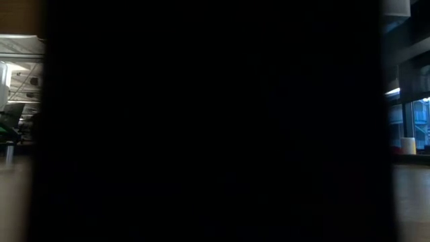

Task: Stack baskets on shelf by color
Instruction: Return to Home Position

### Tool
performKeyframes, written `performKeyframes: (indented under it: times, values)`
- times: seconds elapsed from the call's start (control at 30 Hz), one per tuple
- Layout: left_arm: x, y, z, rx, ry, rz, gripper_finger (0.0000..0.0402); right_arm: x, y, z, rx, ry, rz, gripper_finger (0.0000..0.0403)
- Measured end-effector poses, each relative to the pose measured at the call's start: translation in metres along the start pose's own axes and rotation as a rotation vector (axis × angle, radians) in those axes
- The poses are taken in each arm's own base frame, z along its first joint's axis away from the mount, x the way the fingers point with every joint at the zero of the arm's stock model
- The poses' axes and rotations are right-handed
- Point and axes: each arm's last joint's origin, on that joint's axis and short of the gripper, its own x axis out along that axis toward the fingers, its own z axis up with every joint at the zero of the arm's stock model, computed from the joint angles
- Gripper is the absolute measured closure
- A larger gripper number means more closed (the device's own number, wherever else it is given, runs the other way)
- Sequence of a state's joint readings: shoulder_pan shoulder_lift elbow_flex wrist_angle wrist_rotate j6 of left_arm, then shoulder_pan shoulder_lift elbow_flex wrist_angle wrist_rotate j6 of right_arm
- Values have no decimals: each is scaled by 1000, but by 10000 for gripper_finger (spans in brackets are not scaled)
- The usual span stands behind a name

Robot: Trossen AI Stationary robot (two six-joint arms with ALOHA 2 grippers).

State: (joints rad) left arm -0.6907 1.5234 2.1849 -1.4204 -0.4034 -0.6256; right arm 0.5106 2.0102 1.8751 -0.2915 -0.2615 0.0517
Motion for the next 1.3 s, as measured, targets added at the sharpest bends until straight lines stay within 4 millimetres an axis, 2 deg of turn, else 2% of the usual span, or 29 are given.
performKeyframes:
  times: [0.2, 0.33, 0.43, 0.57, 0.77, 0.87, 0.97, 1.1, 1.3]
  values:
    - [0, 0, 0, 13, 0, 1, 355, -6, 2, 12, 5, -43, 3, 297]
    - [-2, 1, 0, 83, -6, 2, 355, -30, 9, 29, -17, -37, -38, 297]
    - [-16, 3, -4, 115, -33, -19, 355, -63, 19, 46, -20, -27, -131, 297]
    - [-35, 8, -7, 154, -89, -15, 355, -112, 34, 63, -36, -6, -344, 301]
    - [-48, 12, -13, 201, -87, -41, 355, -188, 50, 77, 96, -99, -681, 348]
    - [-48, 18, -19, 252, -32, 21, 363, -219, 57, 74, 81, -79, -826, 388]
    - [-50, 24, -21, 241, -32, 65, 391, -250, 67, 69, 67, -57, -931, 396]
    - [-67, 36, -23, 247, -84, 68, 396, -290, 78, 57, 104, -26, -937, 400]
    - [-99, 58, -29, 198, -193, 65, 400, -322, 89, 30, 158, -3, -904, 401]
